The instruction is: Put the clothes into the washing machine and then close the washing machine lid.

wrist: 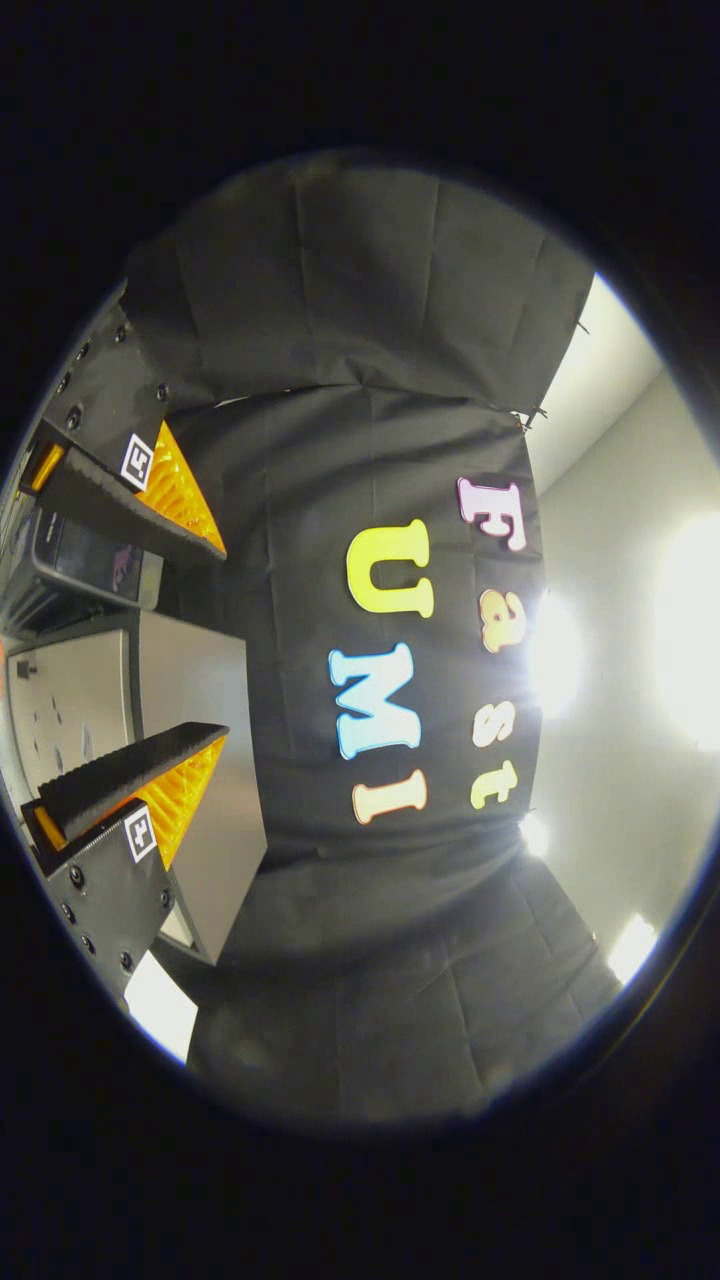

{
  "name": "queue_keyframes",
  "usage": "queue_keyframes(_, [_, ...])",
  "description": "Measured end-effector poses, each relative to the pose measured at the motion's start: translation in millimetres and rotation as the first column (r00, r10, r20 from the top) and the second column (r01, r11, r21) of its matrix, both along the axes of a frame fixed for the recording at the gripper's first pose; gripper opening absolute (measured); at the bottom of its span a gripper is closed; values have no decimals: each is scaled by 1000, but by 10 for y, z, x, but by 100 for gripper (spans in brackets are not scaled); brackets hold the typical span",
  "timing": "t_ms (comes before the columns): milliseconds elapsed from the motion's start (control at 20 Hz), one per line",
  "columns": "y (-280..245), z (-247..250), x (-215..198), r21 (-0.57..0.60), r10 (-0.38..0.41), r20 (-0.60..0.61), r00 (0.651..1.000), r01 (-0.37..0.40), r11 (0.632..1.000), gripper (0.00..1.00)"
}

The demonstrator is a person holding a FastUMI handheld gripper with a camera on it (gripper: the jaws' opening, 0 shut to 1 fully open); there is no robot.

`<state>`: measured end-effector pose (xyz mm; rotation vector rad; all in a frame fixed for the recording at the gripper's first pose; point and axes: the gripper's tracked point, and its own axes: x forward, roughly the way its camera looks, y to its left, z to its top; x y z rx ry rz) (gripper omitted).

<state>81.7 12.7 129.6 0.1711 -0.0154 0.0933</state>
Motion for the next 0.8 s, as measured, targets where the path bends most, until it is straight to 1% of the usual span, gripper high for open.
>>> queue_keyframes(200, [-543,-193,-243,-11,-7,-6,1000,7,1000,98])
queue_keyframes(350, [-859,-267,-370,-41,-16,20,1000,17,999,98])
queue_keyframes(650, [-1131,-507,-551,-59,4,26,1000,-3,998,98])
queue_keyframes(800, [-1199,-565,-633,-43,18,42,999,-16,999,98])
